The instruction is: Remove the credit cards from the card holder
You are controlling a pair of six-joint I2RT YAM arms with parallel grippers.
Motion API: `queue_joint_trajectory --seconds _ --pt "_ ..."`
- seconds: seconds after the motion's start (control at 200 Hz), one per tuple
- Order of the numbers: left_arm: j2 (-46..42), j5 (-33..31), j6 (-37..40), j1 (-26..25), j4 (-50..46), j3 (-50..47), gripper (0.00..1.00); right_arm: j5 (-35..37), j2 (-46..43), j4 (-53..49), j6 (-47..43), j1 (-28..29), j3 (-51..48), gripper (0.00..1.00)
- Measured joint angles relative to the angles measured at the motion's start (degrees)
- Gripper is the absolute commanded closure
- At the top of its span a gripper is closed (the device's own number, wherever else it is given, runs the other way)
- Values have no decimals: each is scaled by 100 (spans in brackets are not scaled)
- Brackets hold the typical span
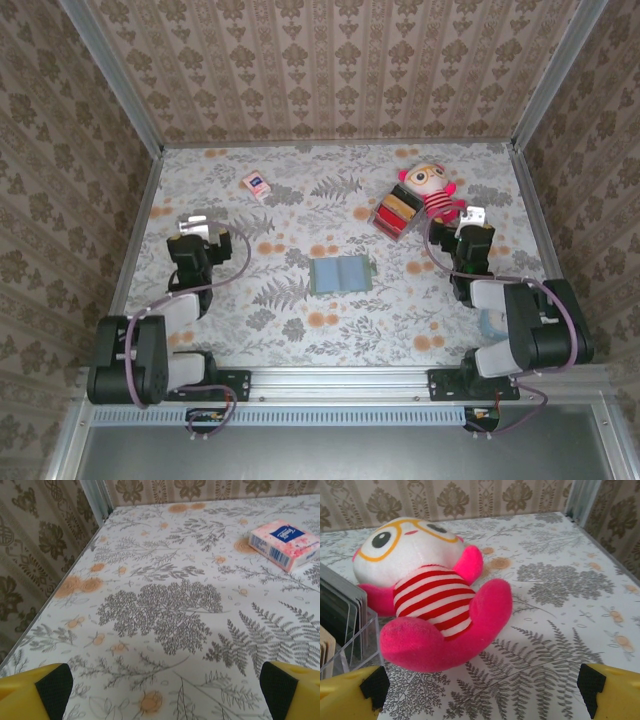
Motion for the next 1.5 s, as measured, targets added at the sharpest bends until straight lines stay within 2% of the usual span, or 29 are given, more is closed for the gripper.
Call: queue_joint_trajectory --seconds 0.2,0.455,0.81,1.5 --pt "691 380 151 33 623 57 0 -444 378 345 -42 -9 -76 0" --pt "1519 420 173 33 1071 236 0 -640 380 326 -127 -9 66 0" --pt "1534 404 173 66 1119 321 0 -883 380 350 -203 -9 74 0" --pt "1534 407 173 72 1115 326 0 -898 387 166 -229 -9 214 0"
